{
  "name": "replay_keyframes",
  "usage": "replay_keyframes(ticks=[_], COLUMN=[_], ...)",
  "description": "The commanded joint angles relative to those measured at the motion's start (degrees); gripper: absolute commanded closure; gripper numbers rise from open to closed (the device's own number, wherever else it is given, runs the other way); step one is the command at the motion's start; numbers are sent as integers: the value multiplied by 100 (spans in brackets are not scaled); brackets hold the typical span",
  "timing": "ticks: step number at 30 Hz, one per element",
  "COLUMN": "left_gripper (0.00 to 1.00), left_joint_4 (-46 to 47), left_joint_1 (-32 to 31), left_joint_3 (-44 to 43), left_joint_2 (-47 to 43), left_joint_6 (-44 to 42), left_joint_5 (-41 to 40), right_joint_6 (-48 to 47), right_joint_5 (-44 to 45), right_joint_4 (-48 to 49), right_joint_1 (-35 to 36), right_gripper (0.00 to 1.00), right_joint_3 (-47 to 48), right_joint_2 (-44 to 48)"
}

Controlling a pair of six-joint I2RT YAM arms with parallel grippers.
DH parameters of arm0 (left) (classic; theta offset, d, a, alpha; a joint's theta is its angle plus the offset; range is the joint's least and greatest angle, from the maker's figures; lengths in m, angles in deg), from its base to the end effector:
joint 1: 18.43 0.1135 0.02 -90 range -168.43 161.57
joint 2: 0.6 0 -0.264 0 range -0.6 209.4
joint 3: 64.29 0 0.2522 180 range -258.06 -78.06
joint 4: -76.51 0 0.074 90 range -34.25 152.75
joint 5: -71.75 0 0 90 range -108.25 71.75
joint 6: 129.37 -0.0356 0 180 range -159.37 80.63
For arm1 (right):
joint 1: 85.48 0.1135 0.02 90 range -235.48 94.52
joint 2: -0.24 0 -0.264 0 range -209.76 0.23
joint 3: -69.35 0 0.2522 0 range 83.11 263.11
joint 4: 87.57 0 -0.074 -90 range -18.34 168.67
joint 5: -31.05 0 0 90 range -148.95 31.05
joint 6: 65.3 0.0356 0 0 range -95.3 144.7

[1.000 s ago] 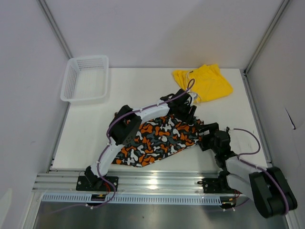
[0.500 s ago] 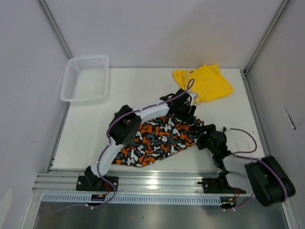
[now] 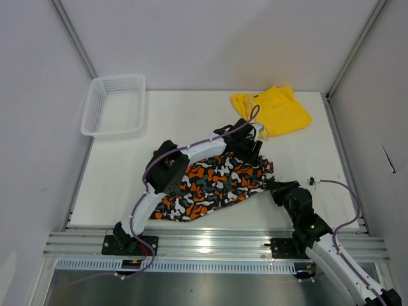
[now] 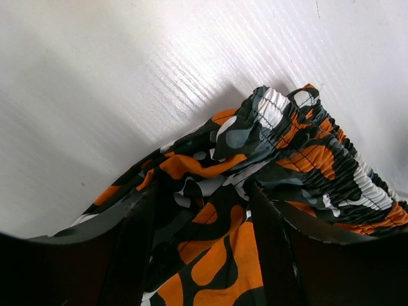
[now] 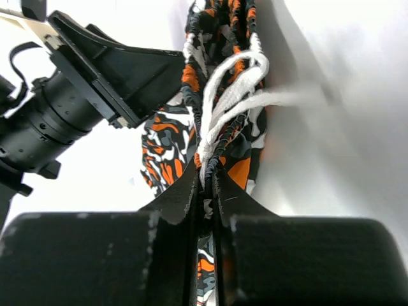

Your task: Fold and stack the shorts

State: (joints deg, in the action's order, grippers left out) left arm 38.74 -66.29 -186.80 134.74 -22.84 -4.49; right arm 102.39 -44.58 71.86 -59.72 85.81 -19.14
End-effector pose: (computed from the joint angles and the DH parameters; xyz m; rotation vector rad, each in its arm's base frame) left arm 0.3444 -0.3932 0.1592 0.8042 2.4549 -0.7559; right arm 0.1140 0.0452 0.1450 1.0655 1.7951 0.9085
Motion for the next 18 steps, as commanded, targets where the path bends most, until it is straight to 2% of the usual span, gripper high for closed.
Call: replay_keyframes(ticks=[1,4,6,7,8,9,12,18], left_gripper=[39,39,39,39,39,39,39,39], left_joint_4=[-86,-95,-95,-104,-95,-95,-104,-113], left_joint_1=[22,22,22,22,22,22,22,13], left_joint_3=[-15,-15,-23,-24,-32,-32,-32,-50], left_joint_2=[158,167,167,167,167,176,176,176], left_joint_6=[52,60,60,60,60,60,60,52], left_joint_5=[57,57,57,57,57,57,65,74], right_joint_6=[-324,-465,-562,-571,-527,-492,-422,-483], right_joint_5=[268,242,137,127,101,92,-48,-259], right_joint_4=[-699,-831,-918,-971,-1093,-1129,-972,-444], right_joint_1=[-18,-27,-36,-36,-45,-53,-149,-378], right_gripper=[100,100,73,55,26,17,6,3], right_joint_3=[-86,46,108,160,169,170,47,-33], right_joint_2=[-83,-145,-128,-128,-128,-137,-224,-725])
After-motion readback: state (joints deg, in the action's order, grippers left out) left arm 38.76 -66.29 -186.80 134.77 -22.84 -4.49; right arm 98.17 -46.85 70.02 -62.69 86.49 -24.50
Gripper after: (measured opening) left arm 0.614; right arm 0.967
